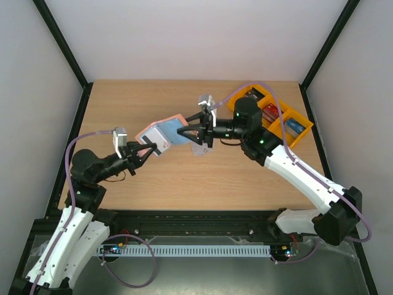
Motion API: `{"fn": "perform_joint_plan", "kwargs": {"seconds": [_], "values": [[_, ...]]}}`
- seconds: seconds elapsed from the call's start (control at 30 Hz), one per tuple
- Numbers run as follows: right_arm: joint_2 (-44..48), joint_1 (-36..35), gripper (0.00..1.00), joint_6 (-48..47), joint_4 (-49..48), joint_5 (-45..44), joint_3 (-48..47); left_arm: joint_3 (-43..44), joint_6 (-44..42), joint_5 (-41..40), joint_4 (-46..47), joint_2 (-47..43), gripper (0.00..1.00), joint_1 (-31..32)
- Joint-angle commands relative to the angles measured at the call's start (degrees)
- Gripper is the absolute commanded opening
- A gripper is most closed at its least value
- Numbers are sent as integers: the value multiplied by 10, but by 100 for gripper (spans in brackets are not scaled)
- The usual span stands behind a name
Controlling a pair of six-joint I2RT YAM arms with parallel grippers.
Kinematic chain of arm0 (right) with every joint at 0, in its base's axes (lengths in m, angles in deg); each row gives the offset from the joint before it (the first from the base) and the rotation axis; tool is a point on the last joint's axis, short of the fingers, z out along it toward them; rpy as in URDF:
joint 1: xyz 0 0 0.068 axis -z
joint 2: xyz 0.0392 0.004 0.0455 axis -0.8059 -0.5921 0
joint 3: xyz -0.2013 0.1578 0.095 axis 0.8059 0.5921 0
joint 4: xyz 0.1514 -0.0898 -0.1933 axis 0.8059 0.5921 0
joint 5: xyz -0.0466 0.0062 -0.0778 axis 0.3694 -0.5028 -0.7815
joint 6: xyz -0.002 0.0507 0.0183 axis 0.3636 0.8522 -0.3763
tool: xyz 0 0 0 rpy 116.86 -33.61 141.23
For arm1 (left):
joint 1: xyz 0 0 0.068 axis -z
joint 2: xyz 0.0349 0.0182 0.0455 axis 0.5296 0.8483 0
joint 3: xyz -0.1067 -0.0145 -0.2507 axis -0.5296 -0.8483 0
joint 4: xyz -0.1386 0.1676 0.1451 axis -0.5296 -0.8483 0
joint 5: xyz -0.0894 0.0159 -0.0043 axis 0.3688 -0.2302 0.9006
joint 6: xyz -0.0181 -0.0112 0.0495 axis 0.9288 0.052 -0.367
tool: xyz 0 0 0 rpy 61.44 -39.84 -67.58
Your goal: Take the credit cards out of the card holder
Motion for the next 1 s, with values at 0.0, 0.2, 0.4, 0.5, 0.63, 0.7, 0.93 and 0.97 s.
{"fn": "perform_joint_plan", "kwargs": {"seconds": [0.0,0.2,0.4,0.5,0.63,0.7,0.93,0.97], "values": [[-20,27,42,-3,114,-241,-48,1,-62,-232,-140,-3,2,2],[-38,43,42,-26,188,-311,-78,35,-179,-474,-249,37,2,1],[-57,-73,40,-82,96,-78,-71,48,-217,-301,-220,33,2,0],[-88,-92,37,-44,42,-32,-77,46,-194,-167,-195,27,2,-1],[-106,-92,30,-36,34,-47,-83,35,-143,-45,-138,15,2,-5],[-112,-91,27,-49,64,-71,-93,34,-140,-15,-120,13,2,-6],[-88,-80,26,-80,92,-108,-78,36,-182,91,-91,-2,2,-8],[-85,-80,26,-84,95,-108,-77,36,-190,100,-92,-4,2,-8]]}}
